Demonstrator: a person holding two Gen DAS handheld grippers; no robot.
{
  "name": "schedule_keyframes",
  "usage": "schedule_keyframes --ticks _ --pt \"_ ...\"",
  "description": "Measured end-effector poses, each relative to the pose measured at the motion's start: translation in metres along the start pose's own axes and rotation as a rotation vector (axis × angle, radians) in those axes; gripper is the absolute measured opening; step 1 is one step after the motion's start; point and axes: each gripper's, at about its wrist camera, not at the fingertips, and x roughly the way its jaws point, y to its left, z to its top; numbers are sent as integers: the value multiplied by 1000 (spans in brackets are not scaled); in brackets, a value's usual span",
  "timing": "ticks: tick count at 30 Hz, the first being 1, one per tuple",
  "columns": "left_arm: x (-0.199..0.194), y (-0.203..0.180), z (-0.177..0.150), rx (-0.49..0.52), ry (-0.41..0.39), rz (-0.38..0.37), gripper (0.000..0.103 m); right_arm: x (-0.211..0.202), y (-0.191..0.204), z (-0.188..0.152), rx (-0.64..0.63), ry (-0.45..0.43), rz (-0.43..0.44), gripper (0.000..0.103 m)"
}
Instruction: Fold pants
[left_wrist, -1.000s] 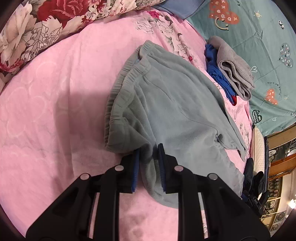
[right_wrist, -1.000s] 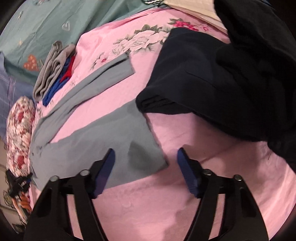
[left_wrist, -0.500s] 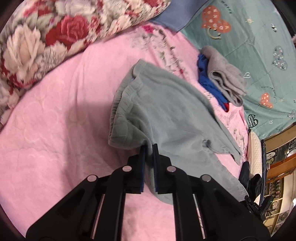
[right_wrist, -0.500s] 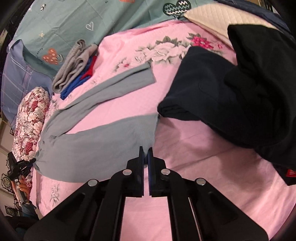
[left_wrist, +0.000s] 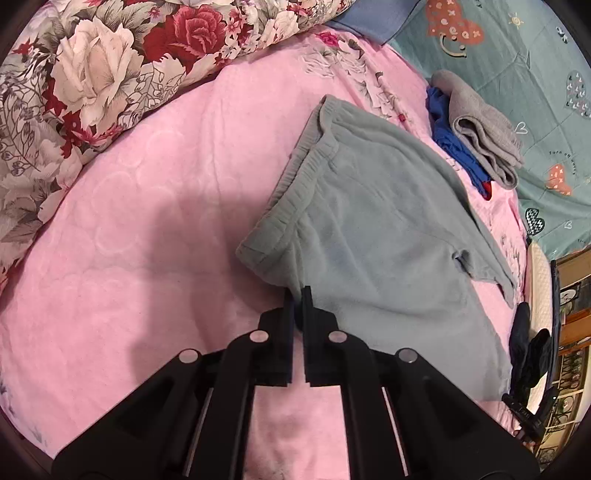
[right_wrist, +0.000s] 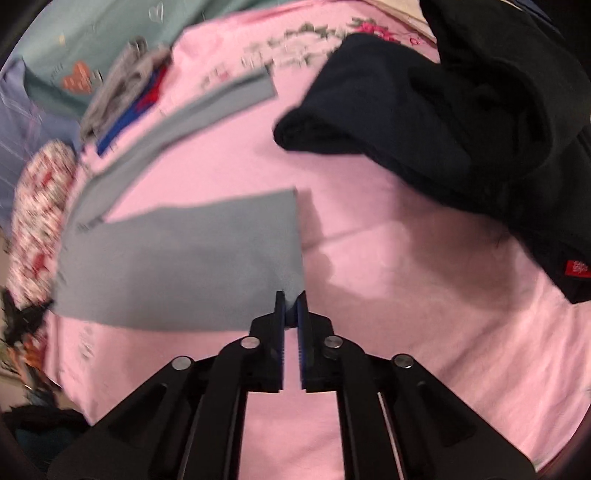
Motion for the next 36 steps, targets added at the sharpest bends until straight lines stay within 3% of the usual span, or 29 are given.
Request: schedule_keyframes --ticks 1,3,5,7,9,11,13,17,28,30,32,33,36 --pt "-4 0 2 11 -6 15 5 -4 2 3 -13 1 -38 12" --pt "-13 -1 7 29 -37 68 9 -21 8 16 -29 -46 -26 15" --pt "-29 1 16 33 -93 130 11 -40 17 35 -44 -120 10 38" --pt "-44 2 25 19 -134 143 16 -52 32 63 -67 -190 86 42" --pt "-53 -5 35 21 -164 157 25 -44 46 92 -62 -202 166 42" --pt "-56 -23 44 49 -196 172 50 -25 57 121 -15 -189 231 42" --pt "-53 -45 52 93 -211 182 58 7 62 154 63 -156 279 42" --pt "-23 -94 69 198 -186 188 59 67 53 195 220 -93 316 41" --pt "71 -153 108 257 -78 120 59 106 39 226 353 -50 316 41" --pt "80 -161 110 270 -73 116 59 111 37 227 376 -55 312 37" --pt "86 -167 111 282 -68 105 59 115 39 229 345 -61 300 8" --pt "88 -171 112 293 -67 103 59 116 44 231 310 -69 271 2" --pt "96 -183 116 323 -67 107 59 112 54 243 259 -109 246 2"
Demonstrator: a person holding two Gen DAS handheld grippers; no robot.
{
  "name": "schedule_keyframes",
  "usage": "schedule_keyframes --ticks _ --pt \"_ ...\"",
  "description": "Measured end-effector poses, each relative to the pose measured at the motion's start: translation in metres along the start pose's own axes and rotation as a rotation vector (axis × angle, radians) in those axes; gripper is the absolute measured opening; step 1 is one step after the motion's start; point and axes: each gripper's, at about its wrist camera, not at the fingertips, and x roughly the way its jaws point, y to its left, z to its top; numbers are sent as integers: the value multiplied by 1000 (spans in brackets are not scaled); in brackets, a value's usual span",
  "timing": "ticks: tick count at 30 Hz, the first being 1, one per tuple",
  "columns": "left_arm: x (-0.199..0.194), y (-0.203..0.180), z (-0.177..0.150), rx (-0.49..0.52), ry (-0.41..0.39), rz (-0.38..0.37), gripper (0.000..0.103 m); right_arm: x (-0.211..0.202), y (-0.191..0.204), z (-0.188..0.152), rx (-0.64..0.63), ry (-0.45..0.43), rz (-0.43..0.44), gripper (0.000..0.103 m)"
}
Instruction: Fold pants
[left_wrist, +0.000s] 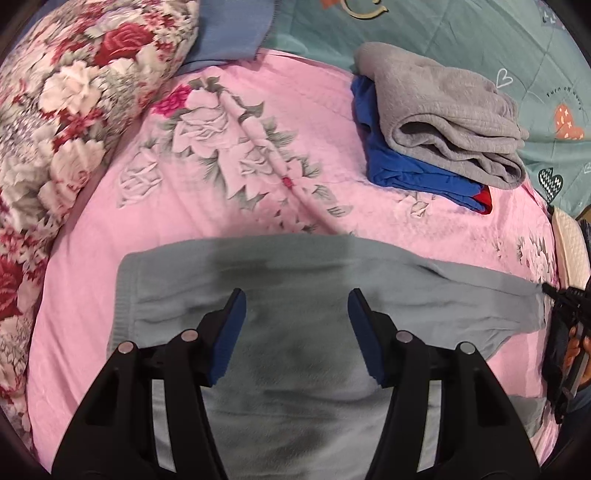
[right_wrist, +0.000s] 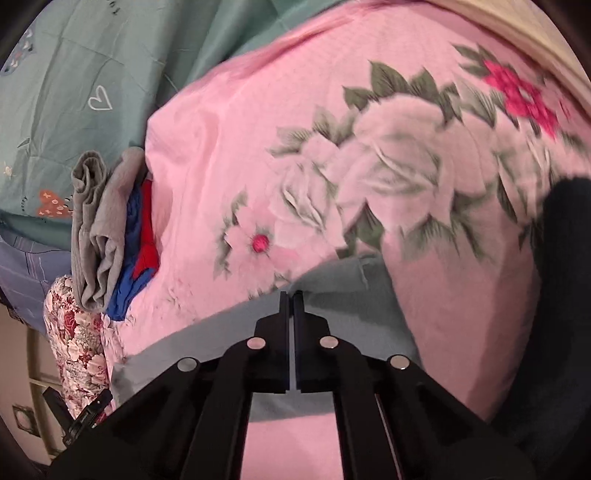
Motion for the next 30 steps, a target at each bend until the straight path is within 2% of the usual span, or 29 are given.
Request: schedule_keyframes --ticks 2,4,6,7,8,10,12,13,14,17,24,28,29,30 --pt "5 -6 7 6 -2 2 59 -2 7 16 4 -40 14 1" --pt "9 -12 14 7 -7 0 59 3 12 31 5 -38 32 1" --pt "12 -18 21 11 -7 0 59 7 18 45 -28 -88 -8 1" --pt "14 -21 24 15 -8 3 59 12 20 53 -36 -89 -19 1" --pt "15 -24 27 22 -7 6 59 19 21 61 -33 -49 -8 3" --pt "14 -25 30 23 -3 12 59 22 21 67 -4 -21 -51 6" --pt "6 -19 30 20 -22 8 60 14 21 66 -22 -23 -33 18" --pt "3 -14 29 19 -29 14 64 8 20 63 -44 -20 -47 46" --pt "-2 -7 27 14 -36 25 66 -1 18 59 -67 -28 -73 56" --pt "-13 20 19 -19 -47 48 67 -27 4 38 -193 -29 -132 56" --pt "-26 76 -4 -114 -23 101 69 -39 -49 11 -170 34 -137 56" --pt "-27 85 -14 -136 -15 122 71 -30 -39 -4 -246 14 -140 56" --pt "-27 85 -15 -142 -9 118 71 -27 -35 -6 -266 17 -136 51" --pt "-26 85 -17 -141 -8 115 71 -23 -28 -9 -303 38 -129 42"
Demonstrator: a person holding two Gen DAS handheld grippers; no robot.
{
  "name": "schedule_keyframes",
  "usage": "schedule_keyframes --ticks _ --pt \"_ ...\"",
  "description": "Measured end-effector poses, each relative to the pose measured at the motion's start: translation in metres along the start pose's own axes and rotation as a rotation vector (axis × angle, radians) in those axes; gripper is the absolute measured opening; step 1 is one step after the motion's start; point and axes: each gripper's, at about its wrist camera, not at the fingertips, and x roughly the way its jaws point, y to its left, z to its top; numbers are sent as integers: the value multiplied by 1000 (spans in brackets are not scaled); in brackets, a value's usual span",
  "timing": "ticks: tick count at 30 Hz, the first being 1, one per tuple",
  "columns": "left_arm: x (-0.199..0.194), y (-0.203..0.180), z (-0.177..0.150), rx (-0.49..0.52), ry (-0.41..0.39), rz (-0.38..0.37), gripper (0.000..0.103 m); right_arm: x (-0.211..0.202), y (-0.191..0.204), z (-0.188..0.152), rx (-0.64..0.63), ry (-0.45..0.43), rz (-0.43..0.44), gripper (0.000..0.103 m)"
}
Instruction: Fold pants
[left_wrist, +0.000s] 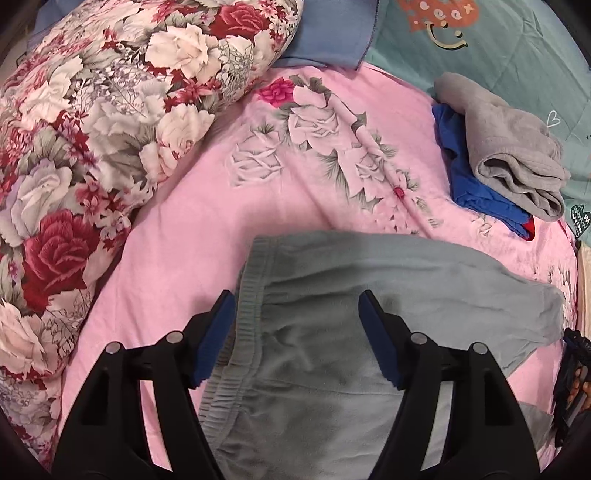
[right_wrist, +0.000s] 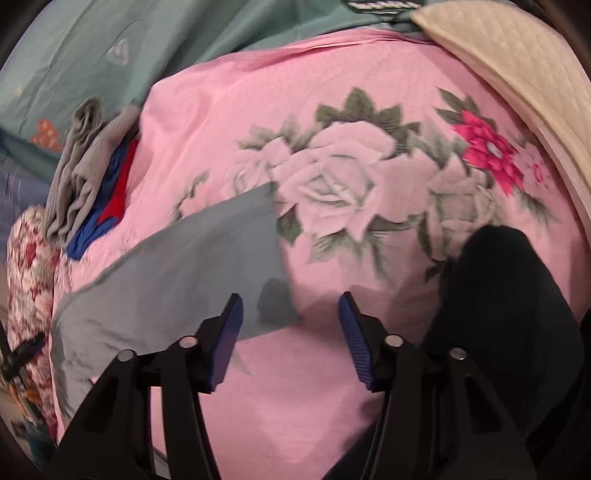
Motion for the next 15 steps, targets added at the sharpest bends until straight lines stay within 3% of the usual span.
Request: schedule_keyframes --ticks 1,3,8,11,15 --pt "0 -2 -1 5 0 0 71 4 5 0 -18 25 1 4" --pt "-1 -8 -3 26 -4 0 71 6 13 4 -33 34 -36 3" --pt "-2 -20 -2 49 -13 -12 73 -36 27 35 38 -56 51 3" --pt "-3 -26 -4 65 -18 -18 75 -54 35 44 39 -88 46 3" --pt "-2 -30 -9 79 -7 -24 75 -25 20 22 22 80 -122 3"
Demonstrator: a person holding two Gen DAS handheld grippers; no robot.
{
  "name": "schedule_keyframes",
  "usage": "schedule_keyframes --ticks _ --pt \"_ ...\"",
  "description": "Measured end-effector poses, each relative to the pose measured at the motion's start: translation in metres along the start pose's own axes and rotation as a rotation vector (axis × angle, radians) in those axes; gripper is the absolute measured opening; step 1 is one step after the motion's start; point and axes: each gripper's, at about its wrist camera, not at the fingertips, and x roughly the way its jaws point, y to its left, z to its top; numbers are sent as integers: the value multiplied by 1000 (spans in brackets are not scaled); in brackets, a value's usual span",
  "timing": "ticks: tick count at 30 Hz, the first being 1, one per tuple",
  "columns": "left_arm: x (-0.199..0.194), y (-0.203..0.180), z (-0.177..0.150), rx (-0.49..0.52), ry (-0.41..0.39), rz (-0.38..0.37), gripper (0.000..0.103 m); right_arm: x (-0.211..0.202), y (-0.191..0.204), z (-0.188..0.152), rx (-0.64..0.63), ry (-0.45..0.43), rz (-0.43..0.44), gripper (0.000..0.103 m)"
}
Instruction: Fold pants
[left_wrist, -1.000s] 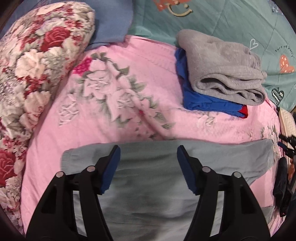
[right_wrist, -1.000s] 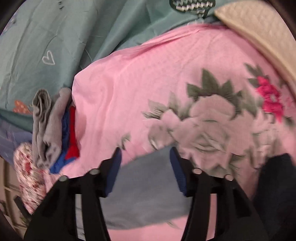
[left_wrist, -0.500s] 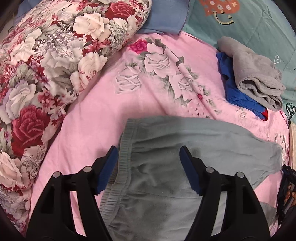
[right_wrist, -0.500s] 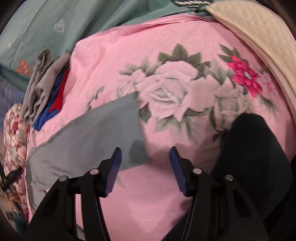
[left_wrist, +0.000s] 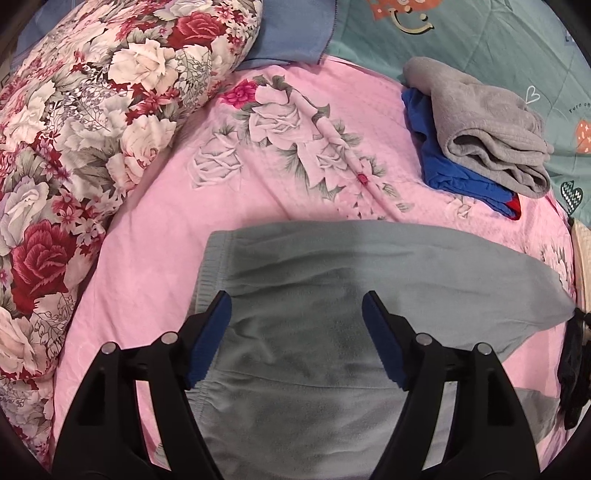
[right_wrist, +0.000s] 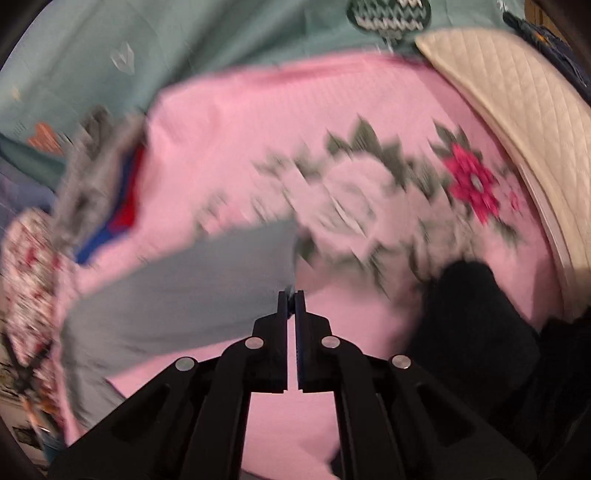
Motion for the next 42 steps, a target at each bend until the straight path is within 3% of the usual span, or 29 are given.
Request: schedule_keyframes --ticks 3,5,6,7,8,11,16,17,18,19,21,26,28,31,33,35,38,40,42 --pt "0 -1 0 12 -4 13 75 18 -20 -17 -3 104 -102 6" --pt "1 -1 2 3 2 20 75 12 -28 -13 38 55 -52 10" --pt "0 -2 3 -2 3 19 75 7 -29 -8 45 11 -7 20" --pt "0 -2 4 -2 0 20 75 5 -24 -1 20 -27 2 43" --pt "-2 -3 4 1 -3 22 75 4 -17 5 -20 -75 -1 47" --pt "-5 -4 1 8 -9 37 78 15 1 23 -94 -127 9 47" --pt "-7 4 -1 3 -8 69 78 54 6 48 -96 -99 23 46" --pt "-6 6 0 -3 -6 78 79 61 7 49 -98 -80 58 35" --pt "-5 8 1 -11 -3 80 79 63 11 49 -113 -84 48 31" --pt "-3 10 1 -16 1 80 79 66 17 49 -159 -62 35 0" --pt "0 11 2 -19 8 84 79 58 20 50 -184 -69 22 1" --pt "9 1 4 -5 16 79 79 14 25 82 -124 -207 80 1" --pt "11 -3 3 3 18 78 79 18 33 93 -131 -218 60 1" --pt "13 -8 0 11 26 73 79 52 36 103 -108 -155 8 1" --pt "11 -8 -1 13 24 74 79 72 28 100 -69 -140 -76 8" --pt "5 -4 -1 11 13 74 79 68 9 96 1 -148 -36 28" --pt "-3 8 -1 -10 -6 73 82 55 2 78 -46 -114 20 34" --pt "-4 14 -1 -28 -9 69 82 46 1 57 -148 -100 -28 37" --pt "-2 18 -3 -47 -1 63 82 42 -8 41 -169 -82 -18 37"
